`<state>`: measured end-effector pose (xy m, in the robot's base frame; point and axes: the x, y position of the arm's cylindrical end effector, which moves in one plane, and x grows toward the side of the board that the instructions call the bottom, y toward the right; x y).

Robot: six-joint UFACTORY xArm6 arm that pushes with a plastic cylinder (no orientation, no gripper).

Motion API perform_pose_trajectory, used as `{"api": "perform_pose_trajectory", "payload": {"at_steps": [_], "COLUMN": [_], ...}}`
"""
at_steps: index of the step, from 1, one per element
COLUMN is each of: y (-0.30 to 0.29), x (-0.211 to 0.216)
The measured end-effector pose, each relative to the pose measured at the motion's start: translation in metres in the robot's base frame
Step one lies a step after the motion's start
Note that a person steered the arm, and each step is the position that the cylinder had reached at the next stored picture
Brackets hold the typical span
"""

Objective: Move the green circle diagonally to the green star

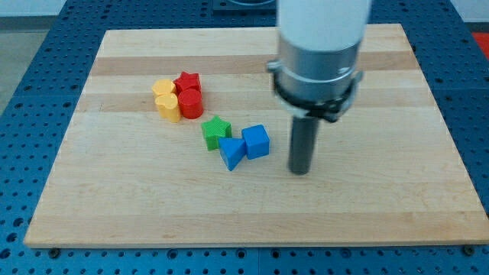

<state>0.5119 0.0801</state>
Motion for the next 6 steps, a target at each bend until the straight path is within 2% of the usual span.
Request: {"api": "perform_pose_trajectory", "payload": {"at_steps": [1, 4, 6], "y": [0.038, 0.049, 0.020], "x": [-0.033, -0.163, -0.170]}}
